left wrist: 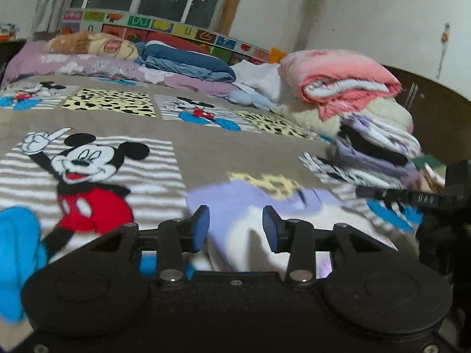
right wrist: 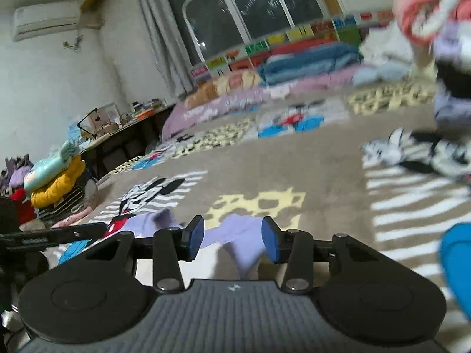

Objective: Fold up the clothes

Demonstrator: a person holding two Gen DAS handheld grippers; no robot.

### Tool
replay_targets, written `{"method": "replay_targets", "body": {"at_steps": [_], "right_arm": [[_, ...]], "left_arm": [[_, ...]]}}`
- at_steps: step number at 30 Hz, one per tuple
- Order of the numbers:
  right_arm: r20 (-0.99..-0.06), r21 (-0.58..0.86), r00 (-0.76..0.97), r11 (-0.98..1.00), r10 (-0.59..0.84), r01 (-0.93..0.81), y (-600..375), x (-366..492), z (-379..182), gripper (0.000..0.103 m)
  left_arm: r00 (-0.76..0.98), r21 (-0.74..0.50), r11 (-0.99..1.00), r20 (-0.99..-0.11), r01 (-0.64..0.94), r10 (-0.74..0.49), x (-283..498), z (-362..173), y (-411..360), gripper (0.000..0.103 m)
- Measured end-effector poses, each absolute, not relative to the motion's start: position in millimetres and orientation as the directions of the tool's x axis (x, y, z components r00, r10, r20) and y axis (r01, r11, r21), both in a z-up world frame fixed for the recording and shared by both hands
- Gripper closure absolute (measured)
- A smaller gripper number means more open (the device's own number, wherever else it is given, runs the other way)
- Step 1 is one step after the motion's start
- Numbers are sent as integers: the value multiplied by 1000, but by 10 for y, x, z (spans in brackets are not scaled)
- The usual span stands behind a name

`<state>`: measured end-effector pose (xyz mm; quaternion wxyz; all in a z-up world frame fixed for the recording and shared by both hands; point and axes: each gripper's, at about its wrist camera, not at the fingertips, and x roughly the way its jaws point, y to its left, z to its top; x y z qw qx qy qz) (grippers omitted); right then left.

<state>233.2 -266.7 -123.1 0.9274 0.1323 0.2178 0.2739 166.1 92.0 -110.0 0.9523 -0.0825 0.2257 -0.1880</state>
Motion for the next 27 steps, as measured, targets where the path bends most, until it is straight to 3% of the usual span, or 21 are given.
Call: {"method": "replay_targets", "body": {"at_steps": [6, 10, 13, 15, 20, 27], "right_arm": [[-324, 214, 761, 827, 562, -519, -2532, 1681, -1101, 59], [-477, 262, 704, 850, 526, -457, -2365, 1721, -1426, 62], [-417, 314, 752, 857, 511, -408, -2482, 1591, -1250, 60], [-374, 350, 783, 858, 496, -376, -2563, 1502, -1129, 50], [-435, 674, 714, 724, 549, -146, -2925, 1432, -1535, 38], [-417, 764, 664, 635, 621, -113, -2976, 1585, -1604, 36]], "left_arm": [[800, -210, 913, -441, 349, -407, 1373, -1305, 633, 64], [812, -198, 928, -452, 314, -371, 1354, -1252, 603, 63], [825, -295, 918, -423, 266, -375, 1243, -1150, 743, 34], [812, -379, 902, -448, 207, -375, 1217, -1192, 858, 32], [750, -530, 844, -522, 87, -406, 1190, -1352, 1031, 30], [688, -599, 796, -545, 79, -479, 1513, -1416, 993, 30]]}}
